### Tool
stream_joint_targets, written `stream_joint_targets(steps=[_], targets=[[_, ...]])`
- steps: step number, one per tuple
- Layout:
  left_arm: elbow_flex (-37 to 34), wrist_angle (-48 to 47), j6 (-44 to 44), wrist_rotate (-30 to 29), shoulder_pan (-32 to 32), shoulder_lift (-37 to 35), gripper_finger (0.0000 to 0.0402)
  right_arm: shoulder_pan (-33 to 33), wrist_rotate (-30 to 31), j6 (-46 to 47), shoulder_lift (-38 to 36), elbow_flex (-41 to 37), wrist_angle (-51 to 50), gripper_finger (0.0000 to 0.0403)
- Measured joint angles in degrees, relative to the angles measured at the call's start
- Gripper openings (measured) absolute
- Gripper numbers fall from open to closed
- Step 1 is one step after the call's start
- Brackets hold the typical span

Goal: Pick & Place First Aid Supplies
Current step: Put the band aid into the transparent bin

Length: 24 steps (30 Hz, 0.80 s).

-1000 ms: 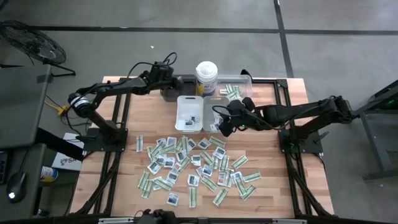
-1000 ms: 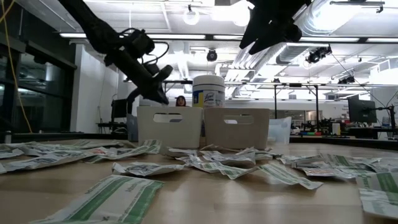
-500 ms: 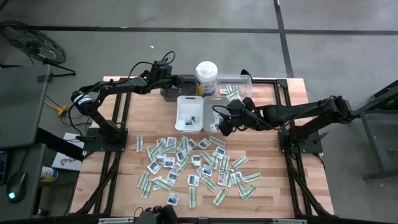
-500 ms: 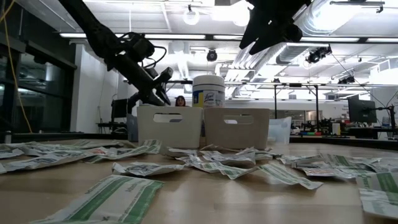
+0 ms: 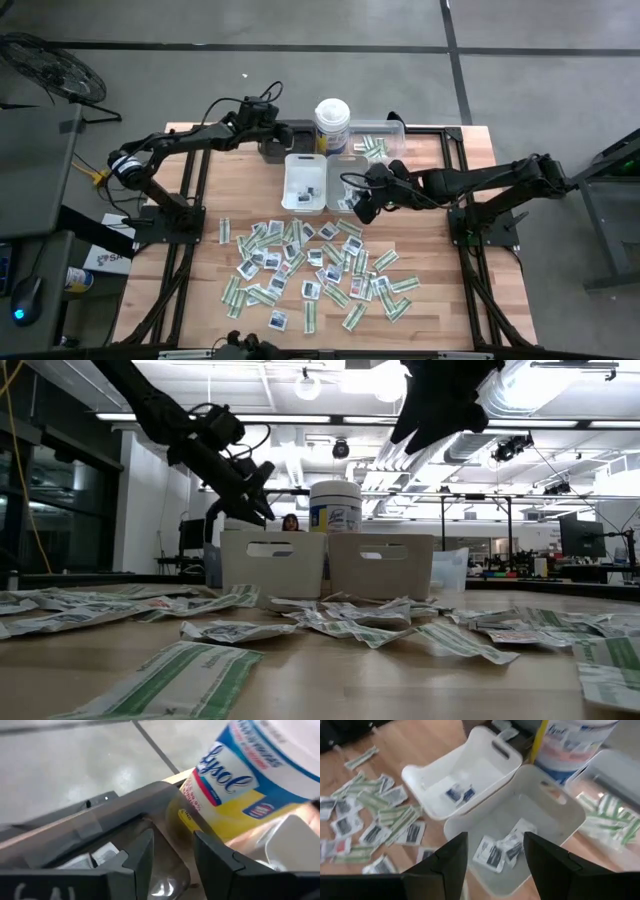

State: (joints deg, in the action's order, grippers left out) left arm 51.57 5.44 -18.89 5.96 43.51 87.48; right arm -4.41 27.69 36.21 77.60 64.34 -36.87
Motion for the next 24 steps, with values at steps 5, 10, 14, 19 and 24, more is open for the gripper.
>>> stream_joint_targets(steps=[5,10,14,19,24], targets=[[0.0,-3.4,10.2,2.1,0.0,-4.4,0.0133,-0.1,-6.6,-0.9,0.0,0.0,-2.4,0.0185],[0.0,-8.6,21.5,7.7,0.0,-8.8,0.0133,-0.1,-14.8,-2.0,0.0,-1.4,-4.1,0.0185],[0.0,-15.6,30.4,10.8,-1.4,-11.5,0.0133,-1.2,-22.2,-5.9,0.0,-5.8,-2.8,0.0184],[0.0,-23.0,36.5,11.3,-5.2,-14.1,0.0133,-4.0,-25.3,-8.6,0.0,-11.5,1.6,0.0183],[0.0,-26.4,37.3,11.1,-10.1,-15.8,0.0133,-5.6,-24.1,-1.1,0.0,-16.4,9.2,0.0182]])
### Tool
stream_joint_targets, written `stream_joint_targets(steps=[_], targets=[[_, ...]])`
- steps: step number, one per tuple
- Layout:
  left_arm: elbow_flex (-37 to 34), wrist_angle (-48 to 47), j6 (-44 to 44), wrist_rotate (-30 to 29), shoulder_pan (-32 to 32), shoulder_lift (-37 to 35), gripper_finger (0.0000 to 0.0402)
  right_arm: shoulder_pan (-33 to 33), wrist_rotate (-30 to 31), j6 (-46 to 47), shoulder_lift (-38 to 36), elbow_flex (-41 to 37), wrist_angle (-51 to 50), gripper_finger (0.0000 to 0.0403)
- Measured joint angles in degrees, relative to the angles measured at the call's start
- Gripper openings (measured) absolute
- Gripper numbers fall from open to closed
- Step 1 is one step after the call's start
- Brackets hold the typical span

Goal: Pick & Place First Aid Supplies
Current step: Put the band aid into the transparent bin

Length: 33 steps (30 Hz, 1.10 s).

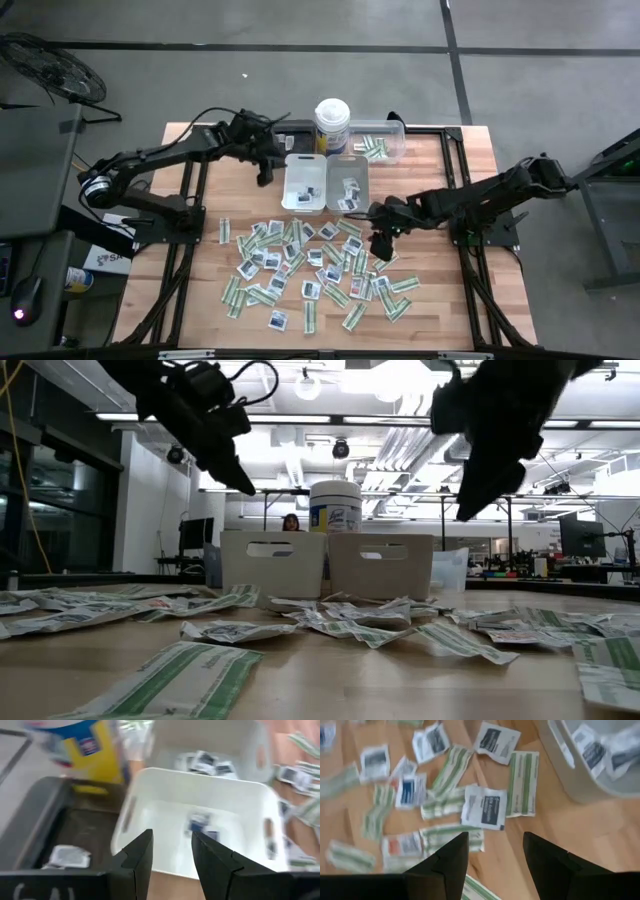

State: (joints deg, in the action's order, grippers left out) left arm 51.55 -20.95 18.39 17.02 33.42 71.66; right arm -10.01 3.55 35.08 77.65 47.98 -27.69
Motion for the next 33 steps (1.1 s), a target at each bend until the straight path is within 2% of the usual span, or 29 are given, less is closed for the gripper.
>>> stream_joint_targets(steps=[4,9,13,22,29,33], targets=[[0.0,-1.9,1.0,-1.8,-4.5,-1.5,0.0133,0.0,0.1,16.8,0.0,-5.1,8.7,0.0181],[0.0,-3.7,2.9,-7.1,-9.8,-2.7,0.0133,0.0,0.3,40.9,0.0,-11.9,19.6,0.0181],[0.0,-3.7,3.3,-9.2,-12.4,-2.7,0.0133,-0.6,3.2,52.6,0.0,-15.8,25.4,0.0181],[0.0,-7.2,5.4,-10.3,-14.0,-2.7,0.0133,-1.4,8.7,57.7,1.1,-16.5,28.5,0.0181],[0.0,-7.5,8.0,-7.7,-15.2,-2.7,0.0133,-1.4,9.8,59.9,7.9,-16.5,34.4,0.0181],[0.0,-7.5,9.6,-8.1,-16.9,-2.7,0.0133,-1.6,11.3,61.9,11.1,-16.5,36.1,0.0181]])
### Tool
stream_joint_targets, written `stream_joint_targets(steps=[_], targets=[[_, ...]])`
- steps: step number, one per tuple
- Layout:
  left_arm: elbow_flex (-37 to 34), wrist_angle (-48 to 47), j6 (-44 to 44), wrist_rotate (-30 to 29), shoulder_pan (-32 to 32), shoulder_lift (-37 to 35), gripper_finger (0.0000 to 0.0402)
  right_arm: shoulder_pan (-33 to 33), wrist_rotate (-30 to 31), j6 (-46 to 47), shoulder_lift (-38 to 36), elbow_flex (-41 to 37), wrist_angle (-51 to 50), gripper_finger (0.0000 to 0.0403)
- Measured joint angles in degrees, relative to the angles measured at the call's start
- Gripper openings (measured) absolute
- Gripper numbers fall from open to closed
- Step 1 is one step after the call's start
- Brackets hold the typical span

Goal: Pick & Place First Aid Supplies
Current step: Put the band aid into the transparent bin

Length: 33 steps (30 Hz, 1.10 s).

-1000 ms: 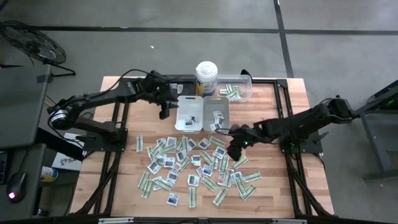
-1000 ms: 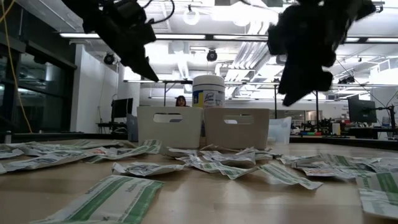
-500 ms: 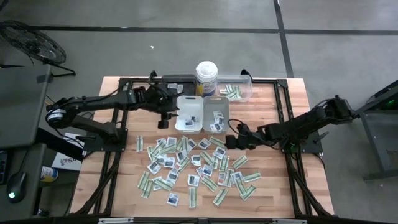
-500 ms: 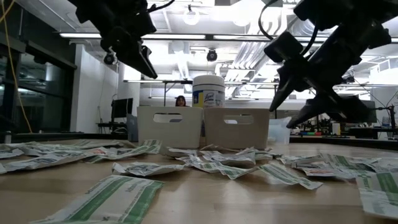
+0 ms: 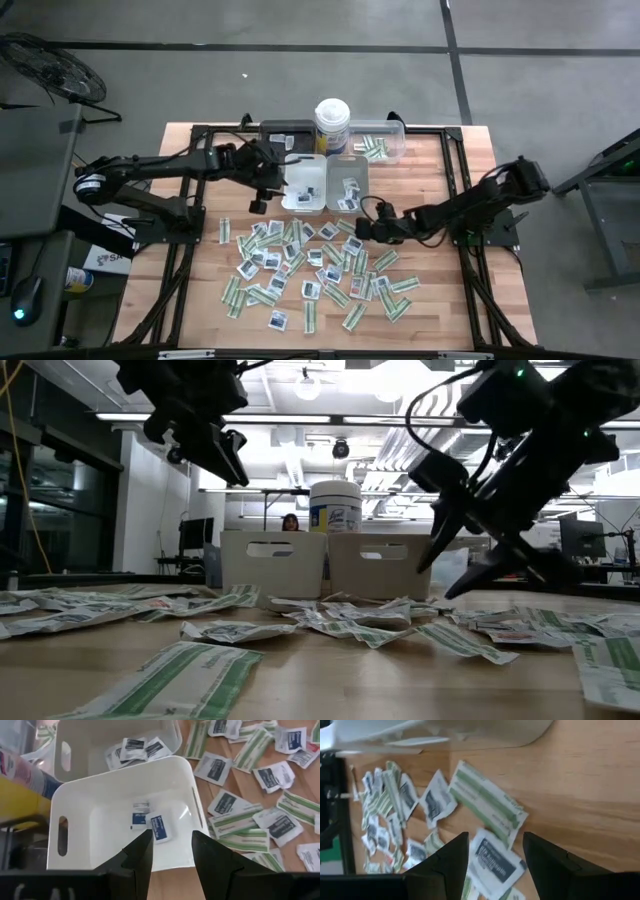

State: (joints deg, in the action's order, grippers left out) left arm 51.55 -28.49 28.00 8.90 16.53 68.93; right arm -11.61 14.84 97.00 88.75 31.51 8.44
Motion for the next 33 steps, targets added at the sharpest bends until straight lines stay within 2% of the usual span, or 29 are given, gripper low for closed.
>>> stream_joint_targets(steps=[6,13,19,26,33], targets=[[0.0,0.0,0.3,-0.5,-1.0,0.0,0.0133,-0.2,1.2,0.8,2.6,0.8,0.4,0.0181],[0.0,0.0,0.3,-0.5,-0.8,0.0,0.0133,-0.2,2.0,0.1,7.9,5.4,-0.2,0.0181],[0.0,0.0,0.3,-0.5,-0.8,0.0,0.0133,-0.2,2.1,0.5,11.1,9.6,-5.6,0.0171],[0.0,-0.2,0.2,-0.5,-0.8,0.0,0.0133,0.3,1.5,0.5,11.3,10.3,-9.3,0.0109],[0.0,-0.2,0.2,-0.5,-0.8,0.0,0.0133,0.3,1.6,-0.6,11.4,10.2,-10.1,0.0019]])
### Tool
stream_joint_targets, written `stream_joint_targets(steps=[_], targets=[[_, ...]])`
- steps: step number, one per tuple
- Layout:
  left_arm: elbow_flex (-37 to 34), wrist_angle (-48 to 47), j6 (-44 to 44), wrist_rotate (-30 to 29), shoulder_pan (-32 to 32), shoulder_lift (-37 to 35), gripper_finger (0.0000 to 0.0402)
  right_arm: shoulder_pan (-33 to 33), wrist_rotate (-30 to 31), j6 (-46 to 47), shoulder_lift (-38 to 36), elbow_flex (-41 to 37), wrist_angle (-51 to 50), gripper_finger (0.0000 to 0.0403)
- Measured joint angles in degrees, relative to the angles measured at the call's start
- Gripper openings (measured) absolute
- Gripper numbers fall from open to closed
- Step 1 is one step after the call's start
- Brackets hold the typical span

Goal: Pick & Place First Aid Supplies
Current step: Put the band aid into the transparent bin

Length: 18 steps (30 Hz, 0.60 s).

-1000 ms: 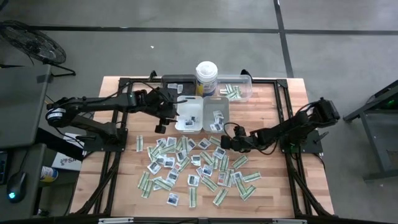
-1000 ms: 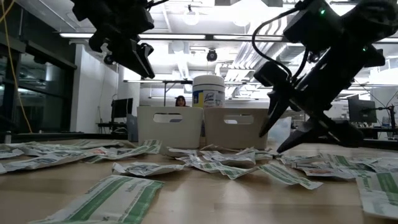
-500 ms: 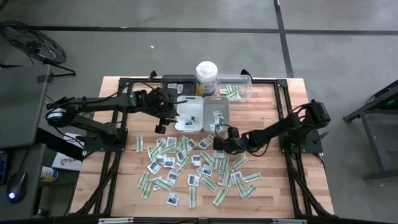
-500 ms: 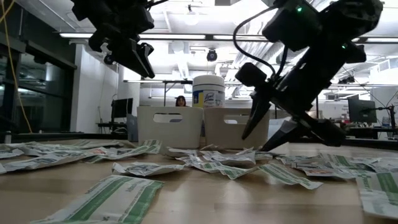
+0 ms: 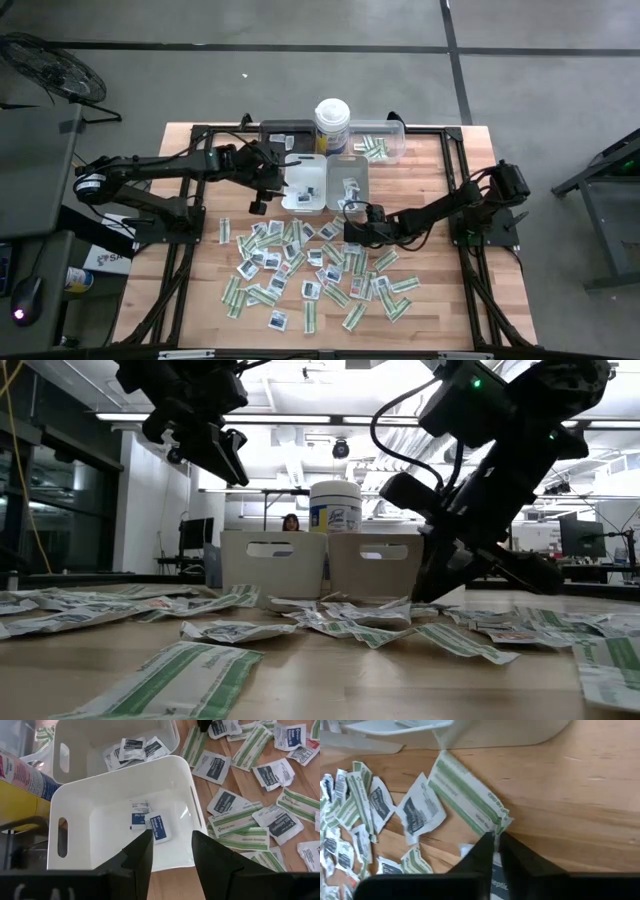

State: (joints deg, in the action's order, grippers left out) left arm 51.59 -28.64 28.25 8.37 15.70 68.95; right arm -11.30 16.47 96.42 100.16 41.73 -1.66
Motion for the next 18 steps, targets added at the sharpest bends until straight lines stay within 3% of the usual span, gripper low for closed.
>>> stream_joint_targets(steps=[18], targets=[[0.0,0.2,0.0,0.0,0.0,0.0,0.0133,-2.9,-0.3,-4.1,-5.3,-0.4,-0.5,0.0001]])
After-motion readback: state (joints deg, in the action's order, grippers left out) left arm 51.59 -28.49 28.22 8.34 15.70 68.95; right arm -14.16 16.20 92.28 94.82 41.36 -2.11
